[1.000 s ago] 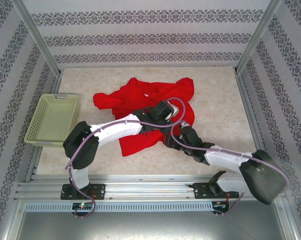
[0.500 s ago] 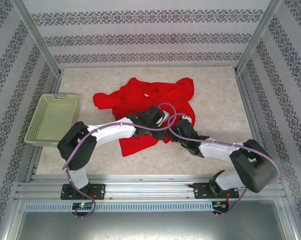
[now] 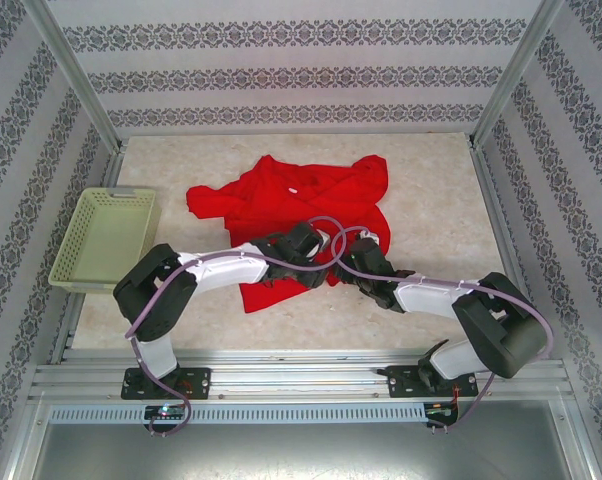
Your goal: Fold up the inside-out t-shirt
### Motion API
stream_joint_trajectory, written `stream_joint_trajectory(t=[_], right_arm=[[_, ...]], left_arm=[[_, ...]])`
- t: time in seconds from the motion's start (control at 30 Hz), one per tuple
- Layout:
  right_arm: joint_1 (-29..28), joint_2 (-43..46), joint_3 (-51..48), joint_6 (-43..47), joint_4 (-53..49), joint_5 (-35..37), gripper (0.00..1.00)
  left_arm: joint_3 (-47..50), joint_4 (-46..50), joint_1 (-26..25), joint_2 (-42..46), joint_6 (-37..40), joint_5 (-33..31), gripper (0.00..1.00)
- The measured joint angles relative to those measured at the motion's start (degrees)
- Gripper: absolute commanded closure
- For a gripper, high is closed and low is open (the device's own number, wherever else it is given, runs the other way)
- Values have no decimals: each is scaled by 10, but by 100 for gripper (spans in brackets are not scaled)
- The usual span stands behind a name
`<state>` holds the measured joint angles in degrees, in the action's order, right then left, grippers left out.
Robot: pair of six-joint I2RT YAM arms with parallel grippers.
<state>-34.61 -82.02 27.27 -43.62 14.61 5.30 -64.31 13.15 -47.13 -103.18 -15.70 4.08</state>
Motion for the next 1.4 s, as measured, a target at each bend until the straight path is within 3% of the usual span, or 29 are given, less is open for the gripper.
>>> stream_joint_trajectory(t=[0.27, 0.77, 0.87, 1.03, 1.27, 1.4], right_arm=[[0, 4, 0, 0, -10, 6, 54], [0, 12, 0, 0, -20, 11, 52], [0, 17, 0, 0, -20, 12, 52], [0, 21, 0, 0, -22, 14, 52], [0, 28, -8, 0, -23, 19, 52], [0, 38, -16, 0, -27, 25, 52]], left_arm=[[-28, -18, 4, -30, -5, 20, 36], [55, -89, 6, -3, -20, 86, 32], [54, -94, 6, -3, -23, 80, 37], [31, -94, 6, -14, -32, 39, 54], [-17, -88, 7, -50, -32, -2, 64], [-21, -76, 8, -61, -28, -13, 78]])
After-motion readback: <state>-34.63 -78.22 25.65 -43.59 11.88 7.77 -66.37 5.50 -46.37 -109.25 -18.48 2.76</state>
